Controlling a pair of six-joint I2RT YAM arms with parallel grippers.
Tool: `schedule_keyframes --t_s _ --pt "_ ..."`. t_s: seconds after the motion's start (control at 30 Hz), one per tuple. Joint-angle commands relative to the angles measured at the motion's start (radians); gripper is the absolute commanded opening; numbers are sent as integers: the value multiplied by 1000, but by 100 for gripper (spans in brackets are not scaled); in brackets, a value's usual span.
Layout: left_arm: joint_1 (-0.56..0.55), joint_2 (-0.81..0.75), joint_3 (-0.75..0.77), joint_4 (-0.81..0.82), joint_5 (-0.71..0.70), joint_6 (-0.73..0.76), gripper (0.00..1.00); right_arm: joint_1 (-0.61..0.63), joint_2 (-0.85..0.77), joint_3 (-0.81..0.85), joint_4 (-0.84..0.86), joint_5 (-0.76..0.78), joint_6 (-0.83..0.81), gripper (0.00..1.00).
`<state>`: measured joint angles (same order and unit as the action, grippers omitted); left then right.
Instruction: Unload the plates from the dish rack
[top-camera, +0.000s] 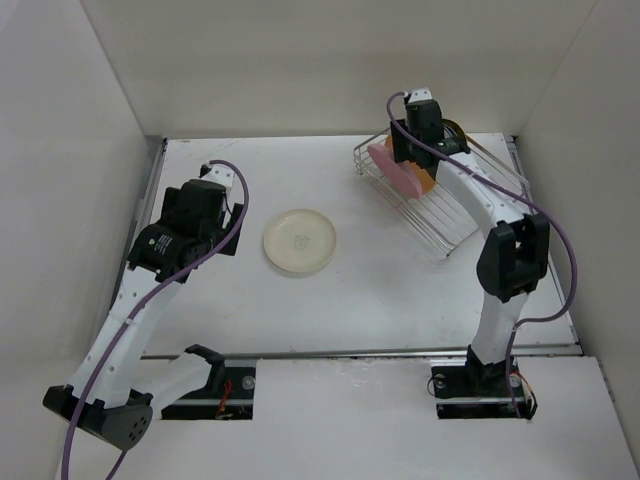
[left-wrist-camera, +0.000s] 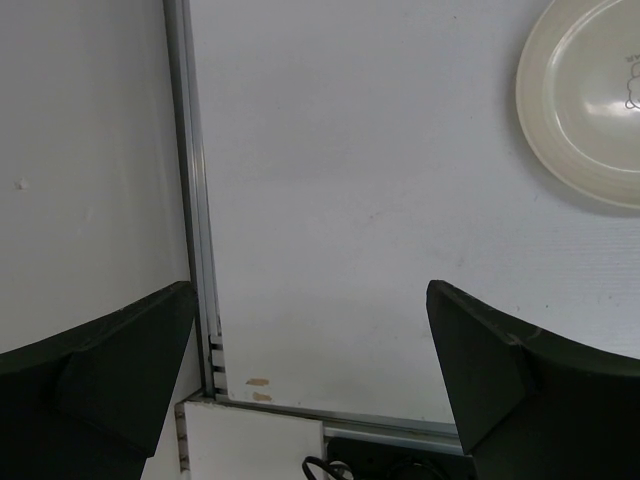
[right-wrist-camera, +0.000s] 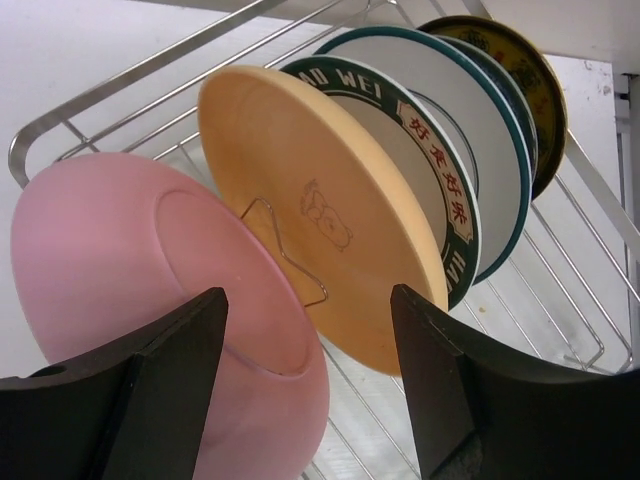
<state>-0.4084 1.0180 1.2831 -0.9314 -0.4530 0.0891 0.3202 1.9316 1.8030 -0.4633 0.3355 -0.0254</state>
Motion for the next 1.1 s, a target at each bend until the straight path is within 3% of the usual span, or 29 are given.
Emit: schedule_keyframes --t_s 0.0,0.3,0.53,1.07 --pt "2 -4 2 9 -26 8 100 11 -77 -34 17 17 25 72" --pt "2 25 12 0 -26 8 100 33 -209 -4 17 -24 35 72" --pt "2 25 12 0 -26 8 100 42 -209 -48 -6 -75 10 72" --pt "2 25 12 -9 -26 8 100 42 -6 56 -15 140 10 64"
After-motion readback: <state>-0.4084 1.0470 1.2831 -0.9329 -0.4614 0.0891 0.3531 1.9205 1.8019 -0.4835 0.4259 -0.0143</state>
